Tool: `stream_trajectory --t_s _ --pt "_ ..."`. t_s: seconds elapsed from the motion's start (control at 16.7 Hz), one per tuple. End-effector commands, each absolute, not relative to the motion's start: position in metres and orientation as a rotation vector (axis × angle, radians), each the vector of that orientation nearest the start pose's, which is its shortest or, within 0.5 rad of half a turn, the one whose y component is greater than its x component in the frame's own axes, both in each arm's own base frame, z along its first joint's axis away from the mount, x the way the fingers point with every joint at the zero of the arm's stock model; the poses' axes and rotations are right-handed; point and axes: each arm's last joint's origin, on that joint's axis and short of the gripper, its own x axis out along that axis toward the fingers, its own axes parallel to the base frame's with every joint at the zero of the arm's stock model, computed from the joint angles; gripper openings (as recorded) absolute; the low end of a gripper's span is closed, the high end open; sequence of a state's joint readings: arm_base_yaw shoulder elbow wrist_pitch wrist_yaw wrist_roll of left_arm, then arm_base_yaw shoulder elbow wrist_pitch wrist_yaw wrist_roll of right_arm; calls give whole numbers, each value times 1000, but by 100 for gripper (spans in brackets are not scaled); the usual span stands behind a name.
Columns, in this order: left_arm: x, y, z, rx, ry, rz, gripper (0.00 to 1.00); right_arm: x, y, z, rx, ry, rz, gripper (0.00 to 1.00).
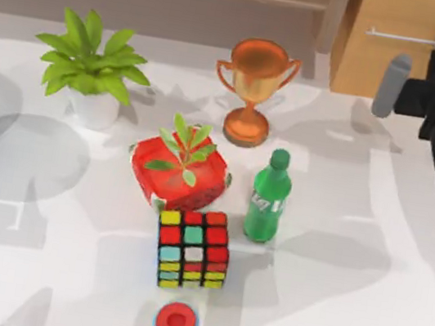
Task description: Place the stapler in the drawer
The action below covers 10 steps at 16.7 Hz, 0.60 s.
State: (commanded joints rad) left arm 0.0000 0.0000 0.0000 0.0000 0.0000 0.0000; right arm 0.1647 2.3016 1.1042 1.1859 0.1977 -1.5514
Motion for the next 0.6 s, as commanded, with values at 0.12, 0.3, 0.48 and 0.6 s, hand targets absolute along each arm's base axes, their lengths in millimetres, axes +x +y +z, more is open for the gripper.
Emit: stream_trajectory --t_s 0.12,0.3,0.48,0.6 --pt "106 -1 160 0 0 0 100 439 71 88 -1565 12 2 75" --pt "106 -1 160 0 0 0 100 439 71 88 -1565 12 2 98" --pt "106 -1 160 0 0 0 100 439 71 88 -1565 12 2 100" --pt "106 -1 160 0 0 0 100 439 71 88 -1565 12 2 100"
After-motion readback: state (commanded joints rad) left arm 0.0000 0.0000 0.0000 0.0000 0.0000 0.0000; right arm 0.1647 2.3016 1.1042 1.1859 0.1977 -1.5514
